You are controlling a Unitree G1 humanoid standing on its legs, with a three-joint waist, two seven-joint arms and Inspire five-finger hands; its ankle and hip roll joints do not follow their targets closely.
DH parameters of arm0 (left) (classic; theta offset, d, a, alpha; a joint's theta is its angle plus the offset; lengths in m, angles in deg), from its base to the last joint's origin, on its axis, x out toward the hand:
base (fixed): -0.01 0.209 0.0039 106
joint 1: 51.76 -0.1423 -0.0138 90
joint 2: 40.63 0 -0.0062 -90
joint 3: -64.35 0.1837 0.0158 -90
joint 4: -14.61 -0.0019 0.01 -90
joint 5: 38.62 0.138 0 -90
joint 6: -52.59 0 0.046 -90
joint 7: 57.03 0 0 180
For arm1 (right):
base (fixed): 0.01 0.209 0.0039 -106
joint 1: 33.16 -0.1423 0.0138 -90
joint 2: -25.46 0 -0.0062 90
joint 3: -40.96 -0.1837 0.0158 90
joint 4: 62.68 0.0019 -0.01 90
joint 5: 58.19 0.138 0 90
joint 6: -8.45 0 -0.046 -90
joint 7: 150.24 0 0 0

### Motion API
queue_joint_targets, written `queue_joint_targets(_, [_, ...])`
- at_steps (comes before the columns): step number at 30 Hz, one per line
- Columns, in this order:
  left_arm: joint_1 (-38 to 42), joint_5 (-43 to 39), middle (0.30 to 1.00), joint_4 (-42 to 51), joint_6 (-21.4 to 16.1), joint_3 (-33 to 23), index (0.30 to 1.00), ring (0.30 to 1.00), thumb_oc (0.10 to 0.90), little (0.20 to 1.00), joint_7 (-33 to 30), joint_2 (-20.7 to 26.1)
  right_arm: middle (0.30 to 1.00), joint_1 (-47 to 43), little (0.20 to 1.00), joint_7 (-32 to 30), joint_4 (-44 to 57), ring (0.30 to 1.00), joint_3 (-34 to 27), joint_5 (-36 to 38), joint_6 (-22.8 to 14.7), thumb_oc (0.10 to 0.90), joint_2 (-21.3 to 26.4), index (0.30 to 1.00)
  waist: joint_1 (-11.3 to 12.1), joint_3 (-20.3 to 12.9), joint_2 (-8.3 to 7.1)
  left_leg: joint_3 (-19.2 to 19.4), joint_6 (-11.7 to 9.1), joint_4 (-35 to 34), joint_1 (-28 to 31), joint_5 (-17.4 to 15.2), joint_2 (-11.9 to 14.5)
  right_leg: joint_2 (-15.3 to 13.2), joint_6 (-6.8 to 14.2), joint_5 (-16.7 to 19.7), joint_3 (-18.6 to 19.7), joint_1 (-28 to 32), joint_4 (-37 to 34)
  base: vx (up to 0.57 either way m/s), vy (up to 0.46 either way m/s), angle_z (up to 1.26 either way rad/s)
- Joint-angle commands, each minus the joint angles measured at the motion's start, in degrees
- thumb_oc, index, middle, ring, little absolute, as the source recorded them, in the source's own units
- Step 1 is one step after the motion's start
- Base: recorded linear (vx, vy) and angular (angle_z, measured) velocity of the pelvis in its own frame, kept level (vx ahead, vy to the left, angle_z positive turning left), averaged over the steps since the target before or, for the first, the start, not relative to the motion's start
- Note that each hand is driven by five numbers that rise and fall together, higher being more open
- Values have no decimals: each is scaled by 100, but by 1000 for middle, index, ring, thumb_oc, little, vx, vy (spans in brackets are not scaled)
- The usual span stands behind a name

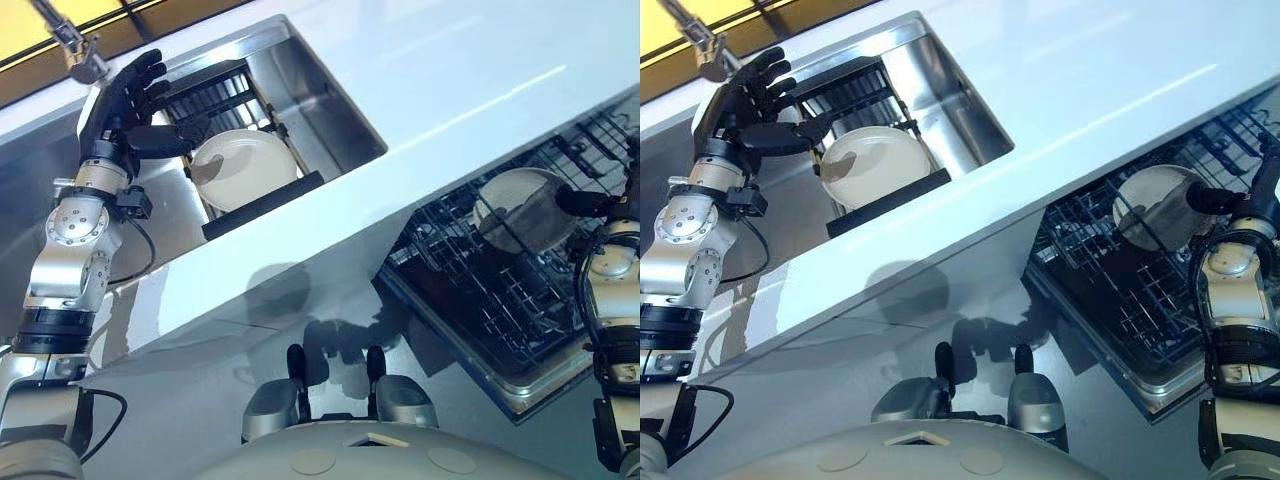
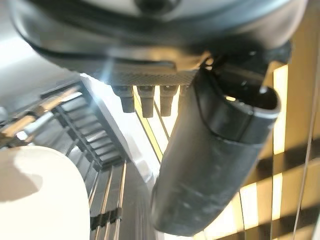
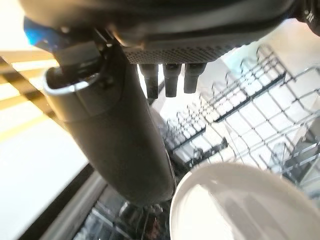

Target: Pick up plates and place into dishwasher.

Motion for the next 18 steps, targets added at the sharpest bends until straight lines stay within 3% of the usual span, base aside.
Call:
queue_joint_targets(1, [703,756,900,-613,-300,-224,900,900,800,900,-7,678,900,165,900,-228,792,900,-221,288,-1071,800,360,900,-145,-1012,15,-43,181,86,-15,-516,-384,301,144,-471,38,-275,537,-39,181,-27])
queue_joint_targets(3, [817,1101,900,-905,-166,-167,900,900,800,900,173,870,900,279,900,-3,1253,900,-236,516,-1209,800,226,900,-217,-1036,34,25,211,80,-1,-544,-411,281,196,-428,114,-317,532,-31,142,-28])
queue_joint_targets(6, [1069,1695,900,-1421,23,-16,900,900,800,900,340,1194,900,351,900,866,1671,900,-71,1173,-1517,800,48,900,-325,-1057,74,181,257,74,15,-589,-439,252,272,-382,197,-406,559,-28,126,-34])
queue_joint_targets(8, [1332,2204,900,-2001,126,171,900,900,800,900,504,1463,900,424,900,2270,2081,900,165,2219,-1656,800,-170,900,-428,-1073,108,321,300,70,23,-623,-459,234,322,-362,280,-482,600,-23,137,-40])
queue_joint_targets(12, [1836,2615,900,-3109,131,690,900,900,800,900,864,1829,900,457,900,3918,2512,900,625,3495,-1309,800,-422,900,-575,-1101,156,498,368,62,25,-673,-498,217,403,-336,427,-617,703,-5,106,-25])
queue_joint_targets(18, [2757,2738,900,-4124,610,1725,900,900,800,900,1586,2095,900,461,900,4924,2511,900,1211,3816,-1079,800,-395,900,-768,-1096,180,688,431,63,5,-719,-539,198,509,-265,622,-787,793,6,79,-17])
